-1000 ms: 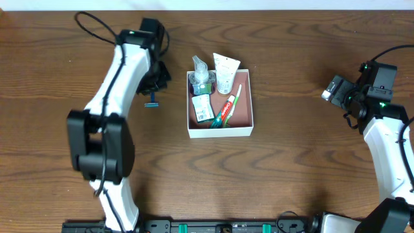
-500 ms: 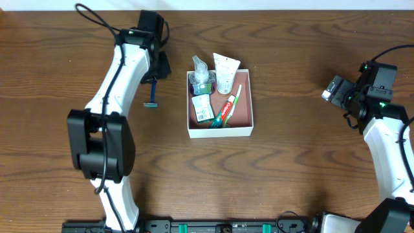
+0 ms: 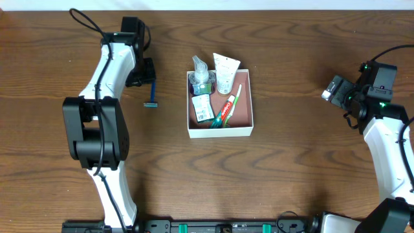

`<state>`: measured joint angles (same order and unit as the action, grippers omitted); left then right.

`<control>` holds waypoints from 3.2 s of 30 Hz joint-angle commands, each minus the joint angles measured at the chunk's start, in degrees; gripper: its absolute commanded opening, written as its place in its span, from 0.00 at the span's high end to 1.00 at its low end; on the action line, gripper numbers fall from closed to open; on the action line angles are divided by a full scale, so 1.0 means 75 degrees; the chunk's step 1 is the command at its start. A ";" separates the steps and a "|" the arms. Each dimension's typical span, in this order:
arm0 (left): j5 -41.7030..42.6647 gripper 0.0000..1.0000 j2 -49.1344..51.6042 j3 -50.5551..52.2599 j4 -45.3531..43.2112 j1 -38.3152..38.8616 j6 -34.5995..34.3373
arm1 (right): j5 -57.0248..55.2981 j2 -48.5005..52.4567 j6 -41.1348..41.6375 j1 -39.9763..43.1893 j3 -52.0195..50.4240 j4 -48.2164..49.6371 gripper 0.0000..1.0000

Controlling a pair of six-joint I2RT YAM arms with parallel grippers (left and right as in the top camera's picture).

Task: Pack container
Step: 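Close the left gripper on the blue razor handle and lift it, then carry the blue razor over the box with the left gripper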

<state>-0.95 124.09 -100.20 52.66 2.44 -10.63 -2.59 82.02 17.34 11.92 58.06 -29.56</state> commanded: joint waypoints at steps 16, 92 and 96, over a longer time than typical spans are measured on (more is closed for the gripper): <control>0.0621 0.64 0.0326 0.0303 -0.0198 0.0020 0.0933 | -0.0079 -0.0114 -0.0064 0.0073 0.0096 -0.0009 0.01; 0.1274 0.94 -0.3625 -0.0504 -0.0090 0.3494 -0.1381 | -0.0079 -0.0114 -0.0064 0.0073 0.0096 -0.0009 0.01; -0.0259 0.94 -0.3378 -0.0504 -0.0090 0.4456 -0.1687 | -0.0079 -0.0114 -0.0064 0.0073 0.0096 -0.0009 0.01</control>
<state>8.47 97.10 -103.31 52.05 32.08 -19.16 -2.59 82.00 17.34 11.92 58.06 -29.56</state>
